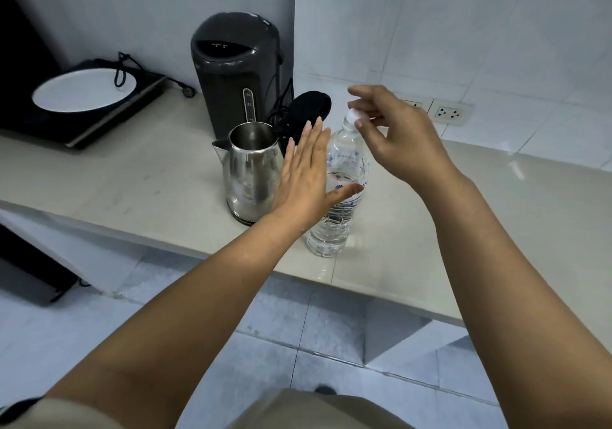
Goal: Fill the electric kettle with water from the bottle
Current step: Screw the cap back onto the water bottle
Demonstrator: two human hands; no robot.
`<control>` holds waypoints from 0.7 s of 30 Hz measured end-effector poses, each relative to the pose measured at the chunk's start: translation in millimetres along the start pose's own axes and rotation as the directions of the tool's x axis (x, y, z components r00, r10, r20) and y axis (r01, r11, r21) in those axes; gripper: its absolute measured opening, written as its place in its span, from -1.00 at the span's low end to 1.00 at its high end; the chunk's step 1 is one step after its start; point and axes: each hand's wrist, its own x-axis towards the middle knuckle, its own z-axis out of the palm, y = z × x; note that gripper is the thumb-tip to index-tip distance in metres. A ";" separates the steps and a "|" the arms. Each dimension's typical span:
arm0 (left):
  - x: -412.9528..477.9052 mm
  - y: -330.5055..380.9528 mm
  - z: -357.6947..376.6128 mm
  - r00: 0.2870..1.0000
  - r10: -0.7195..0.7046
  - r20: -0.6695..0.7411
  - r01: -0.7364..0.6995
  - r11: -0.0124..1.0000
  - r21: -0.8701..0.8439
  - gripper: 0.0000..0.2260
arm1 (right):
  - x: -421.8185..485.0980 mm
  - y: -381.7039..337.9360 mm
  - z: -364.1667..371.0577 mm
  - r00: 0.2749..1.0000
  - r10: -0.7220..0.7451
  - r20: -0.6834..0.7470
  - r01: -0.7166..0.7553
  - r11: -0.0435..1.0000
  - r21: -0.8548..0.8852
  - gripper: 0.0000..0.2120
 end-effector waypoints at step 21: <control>-2.0 -2.9 3.8 1.000 -0.010 0.006 0.011 0.997 -0.078 -0.08 | 17.5 -5.6 -11.9 0.970 0.074 0.232 -0.023 0.975 -0.219 -0.50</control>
